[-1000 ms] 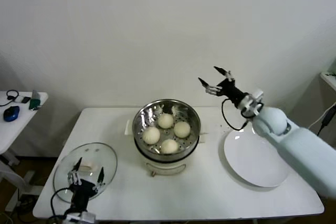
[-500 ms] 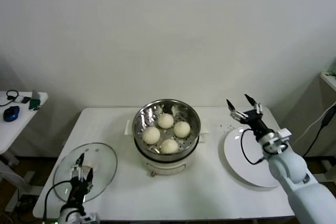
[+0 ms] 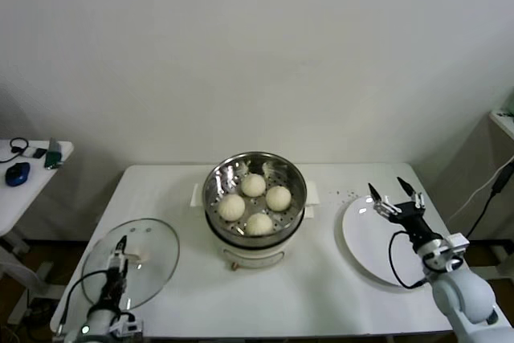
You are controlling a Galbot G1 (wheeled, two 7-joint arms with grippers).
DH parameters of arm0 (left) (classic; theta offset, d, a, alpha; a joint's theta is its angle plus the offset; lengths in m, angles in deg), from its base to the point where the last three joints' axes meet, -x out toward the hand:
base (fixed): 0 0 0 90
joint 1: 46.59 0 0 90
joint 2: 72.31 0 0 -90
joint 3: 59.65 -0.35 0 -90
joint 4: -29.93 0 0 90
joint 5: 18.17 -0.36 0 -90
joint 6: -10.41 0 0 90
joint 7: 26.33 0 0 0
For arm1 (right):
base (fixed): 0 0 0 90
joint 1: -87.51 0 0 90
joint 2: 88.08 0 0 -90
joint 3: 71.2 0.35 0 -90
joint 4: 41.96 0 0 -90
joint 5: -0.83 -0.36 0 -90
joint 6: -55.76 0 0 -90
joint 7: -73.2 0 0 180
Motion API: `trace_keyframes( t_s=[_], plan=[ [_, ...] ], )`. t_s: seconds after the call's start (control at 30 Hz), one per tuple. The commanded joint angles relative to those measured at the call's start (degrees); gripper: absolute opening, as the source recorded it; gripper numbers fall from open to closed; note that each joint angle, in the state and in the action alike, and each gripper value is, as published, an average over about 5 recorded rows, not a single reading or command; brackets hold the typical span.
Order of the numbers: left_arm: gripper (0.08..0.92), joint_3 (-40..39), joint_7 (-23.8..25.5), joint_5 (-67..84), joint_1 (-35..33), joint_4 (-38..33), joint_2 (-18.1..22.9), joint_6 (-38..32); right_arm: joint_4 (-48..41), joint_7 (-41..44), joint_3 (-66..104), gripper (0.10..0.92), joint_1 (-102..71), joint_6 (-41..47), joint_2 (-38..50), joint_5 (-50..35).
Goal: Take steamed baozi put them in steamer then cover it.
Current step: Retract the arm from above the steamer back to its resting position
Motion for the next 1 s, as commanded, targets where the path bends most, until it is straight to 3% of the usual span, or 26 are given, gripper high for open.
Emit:
trace_keyframes(
  t_s=[0.03,0.7,0.8,1.0],
  plan=[
    [0.823,0.6,-1.1,-3.3,4.9,6.5,-0.9,-0.9,0.6,0.9,3.3,0.823,-4.1,0.3,-1.3,1.5],
    [0.820,-1.0,-7.0,8.8,9.7,12.6,-2.2,-4.5,0.2,3.7,2.9,0.823,-5.0,0.2,-2.7,6.3],
    [0.777,-1.0,-7.3,10.1,9.9,12.7,-2.5,-5.2,0.1,4.0,2.8,0.823,-5.1,0.0,-3.0,7.2],
    [0.606,-0.9,-7.5,10.4,9.8,13.4,-2.3,-6.4,-0.2,4.2,2.9,0.823,-5.2,-0.2,-3.6,7.9]
  ],
)
